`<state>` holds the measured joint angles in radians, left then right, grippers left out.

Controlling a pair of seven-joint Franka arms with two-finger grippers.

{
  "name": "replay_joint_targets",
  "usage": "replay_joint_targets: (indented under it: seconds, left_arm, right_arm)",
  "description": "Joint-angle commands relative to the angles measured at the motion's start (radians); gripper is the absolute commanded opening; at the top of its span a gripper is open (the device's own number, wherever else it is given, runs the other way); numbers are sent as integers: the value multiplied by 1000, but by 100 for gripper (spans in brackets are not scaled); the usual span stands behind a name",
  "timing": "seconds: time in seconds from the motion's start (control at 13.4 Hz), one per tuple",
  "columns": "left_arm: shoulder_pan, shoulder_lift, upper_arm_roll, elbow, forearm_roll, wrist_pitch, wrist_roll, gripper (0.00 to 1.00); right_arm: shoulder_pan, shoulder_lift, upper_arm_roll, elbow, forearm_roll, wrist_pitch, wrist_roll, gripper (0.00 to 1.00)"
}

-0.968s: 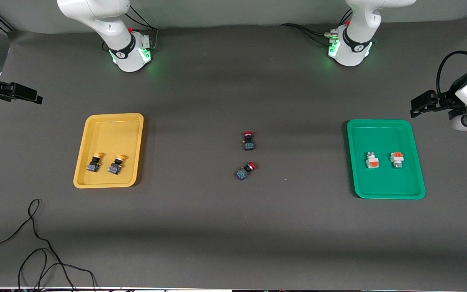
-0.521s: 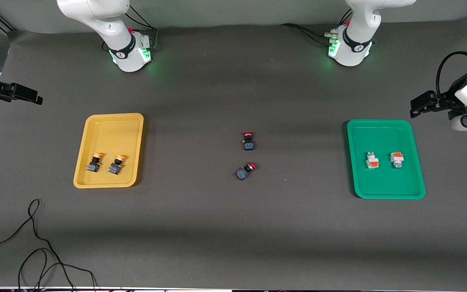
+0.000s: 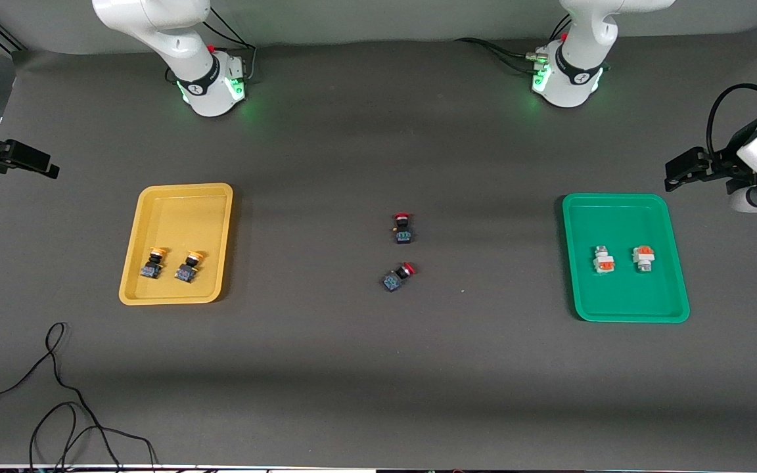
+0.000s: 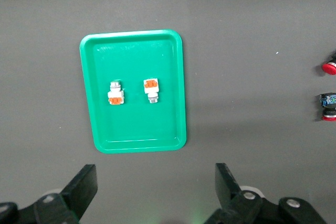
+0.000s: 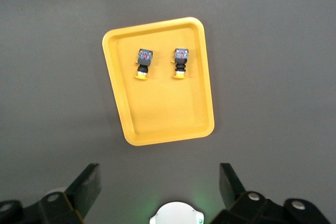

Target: Place green and yellow buttons in trays

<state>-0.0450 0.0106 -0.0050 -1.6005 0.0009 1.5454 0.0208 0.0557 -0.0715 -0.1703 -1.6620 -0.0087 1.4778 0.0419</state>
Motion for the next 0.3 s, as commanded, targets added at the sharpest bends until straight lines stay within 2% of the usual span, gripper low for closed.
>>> replay_joint_targets:
  seconds: [0.0, 0.22]
  left_arm:
    - [-3, 8, -1, 19, 13, -1, 5, 100]
    - [-3, 8, -3, 19, 13, -2, 5, 100]
  right_arm:
    - [0, 10, 3, 36, -1, -14, 21, 100]
    - [3, 15, 3, 41, -1, -19, 21, 100]
